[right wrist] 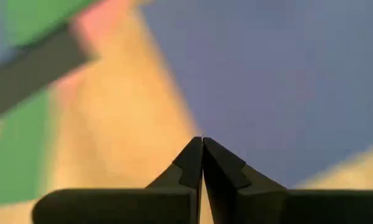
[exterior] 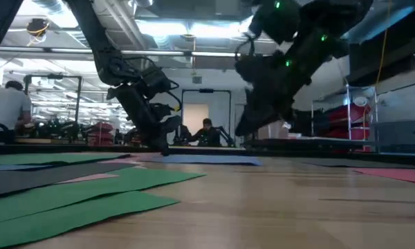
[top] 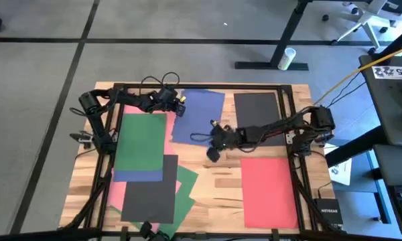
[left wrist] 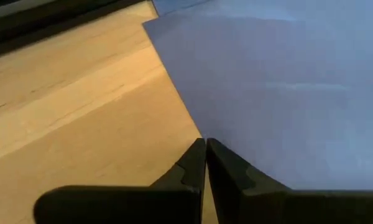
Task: Organize paper
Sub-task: Stack the blue paper on top of the other blue paper on the table
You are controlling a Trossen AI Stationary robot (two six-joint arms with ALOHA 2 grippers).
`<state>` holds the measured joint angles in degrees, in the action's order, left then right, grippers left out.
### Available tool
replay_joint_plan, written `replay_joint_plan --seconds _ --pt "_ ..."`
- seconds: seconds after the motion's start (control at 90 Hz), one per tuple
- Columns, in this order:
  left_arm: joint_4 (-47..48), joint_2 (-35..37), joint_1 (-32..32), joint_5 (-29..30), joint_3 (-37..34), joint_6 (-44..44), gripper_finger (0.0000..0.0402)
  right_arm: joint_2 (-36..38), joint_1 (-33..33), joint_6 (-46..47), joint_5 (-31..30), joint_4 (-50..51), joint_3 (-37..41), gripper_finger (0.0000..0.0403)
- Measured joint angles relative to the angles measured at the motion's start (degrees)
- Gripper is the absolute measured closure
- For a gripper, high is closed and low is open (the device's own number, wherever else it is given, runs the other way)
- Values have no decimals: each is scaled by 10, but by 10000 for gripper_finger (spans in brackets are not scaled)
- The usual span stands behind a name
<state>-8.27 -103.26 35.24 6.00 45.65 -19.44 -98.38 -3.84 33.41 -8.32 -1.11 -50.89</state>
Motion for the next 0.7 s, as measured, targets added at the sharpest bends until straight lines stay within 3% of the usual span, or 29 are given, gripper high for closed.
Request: replay_joint_plan --seconds 0.356,0.7 --pt "-2 0 0 -1 0 -2 402 -81 3 -19 55 -111 0 403" --pt "-2 0 -1 -1 -1 -1 402 -133 20 10 33 -145 -2 403"
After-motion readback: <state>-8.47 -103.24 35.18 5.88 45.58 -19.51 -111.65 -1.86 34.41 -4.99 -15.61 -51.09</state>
